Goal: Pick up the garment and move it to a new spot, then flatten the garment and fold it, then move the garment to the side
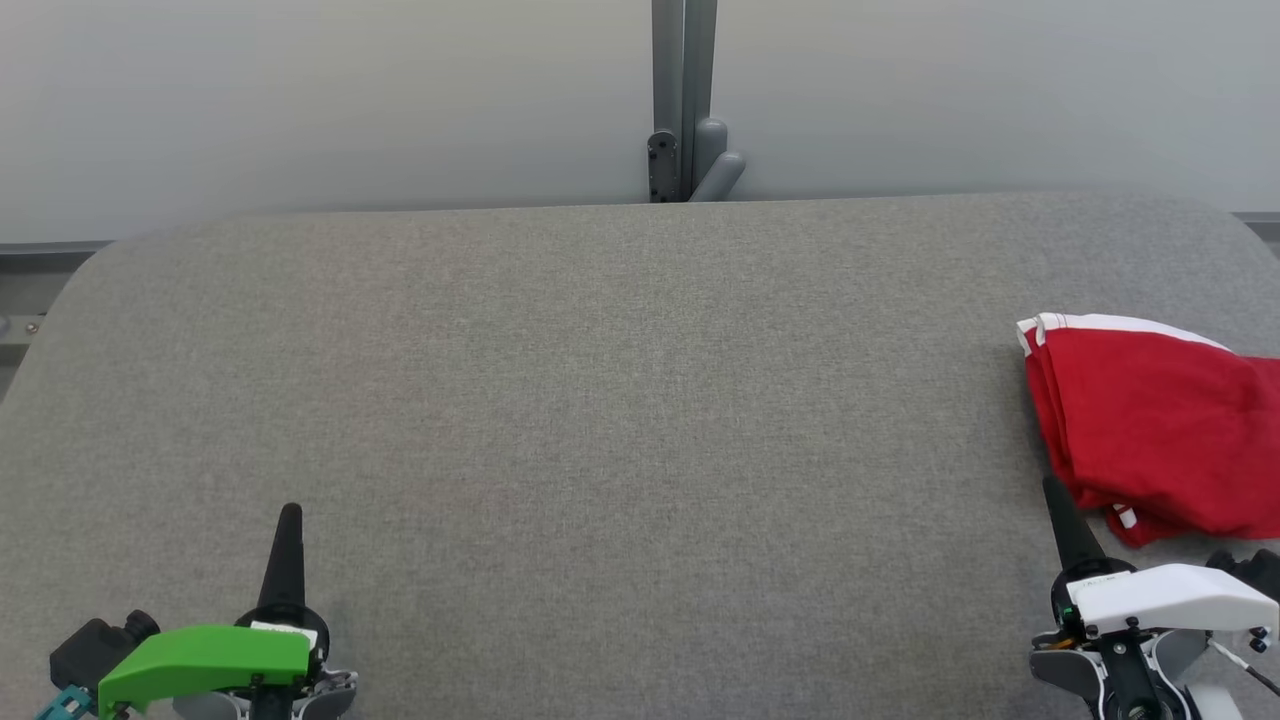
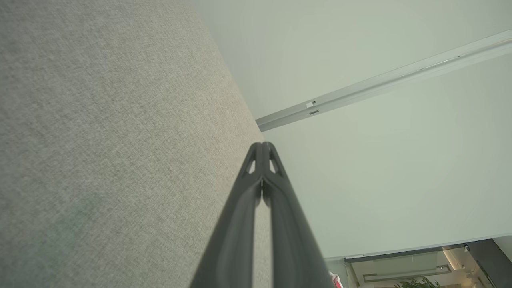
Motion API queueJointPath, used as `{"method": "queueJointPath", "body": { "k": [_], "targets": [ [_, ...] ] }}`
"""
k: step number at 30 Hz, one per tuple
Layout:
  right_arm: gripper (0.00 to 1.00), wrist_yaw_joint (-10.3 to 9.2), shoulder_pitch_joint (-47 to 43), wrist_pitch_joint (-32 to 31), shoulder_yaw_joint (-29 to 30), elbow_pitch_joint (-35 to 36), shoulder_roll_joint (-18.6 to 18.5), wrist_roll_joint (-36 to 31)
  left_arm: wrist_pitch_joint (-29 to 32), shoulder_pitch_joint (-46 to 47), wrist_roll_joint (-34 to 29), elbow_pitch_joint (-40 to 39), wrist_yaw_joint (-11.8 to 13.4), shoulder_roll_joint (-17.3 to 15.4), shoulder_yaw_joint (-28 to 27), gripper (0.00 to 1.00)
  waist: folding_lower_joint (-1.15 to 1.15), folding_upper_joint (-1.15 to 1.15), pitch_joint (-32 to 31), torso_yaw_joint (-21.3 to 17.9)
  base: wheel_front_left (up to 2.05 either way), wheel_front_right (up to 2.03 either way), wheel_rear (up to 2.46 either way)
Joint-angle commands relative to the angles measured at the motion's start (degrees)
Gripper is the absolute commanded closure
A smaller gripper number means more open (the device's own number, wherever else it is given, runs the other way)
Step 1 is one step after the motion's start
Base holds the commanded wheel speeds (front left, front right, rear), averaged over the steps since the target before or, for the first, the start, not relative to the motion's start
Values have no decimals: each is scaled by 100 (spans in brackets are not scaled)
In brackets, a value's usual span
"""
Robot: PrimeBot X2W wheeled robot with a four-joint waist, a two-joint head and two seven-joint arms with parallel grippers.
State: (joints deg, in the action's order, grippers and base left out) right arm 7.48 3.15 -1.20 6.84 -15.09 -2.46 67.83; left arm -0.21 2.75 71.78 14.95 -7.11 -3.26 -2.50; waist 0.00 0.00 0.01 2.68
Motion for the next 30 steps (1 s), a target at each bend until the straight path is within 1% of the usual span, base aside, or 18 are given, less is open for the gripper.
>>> {"method": "queueJointPath", "body": {
  "k": [1, 30],
  "targets": [
    [100, 3, 133, -35, 15, 57, -34, 133, 21, 124, 109, -53, -30, -58, -43, 100, 0, 0, 1, -4, 0, 0, 0],
    [100, 3, 306, -393, 21, 68, -50, 1651, 391, 334, 1435, -62, -44, -49, -212, 100, 0, 0, 12, -163, 0, 0, 0]
  ]
}}
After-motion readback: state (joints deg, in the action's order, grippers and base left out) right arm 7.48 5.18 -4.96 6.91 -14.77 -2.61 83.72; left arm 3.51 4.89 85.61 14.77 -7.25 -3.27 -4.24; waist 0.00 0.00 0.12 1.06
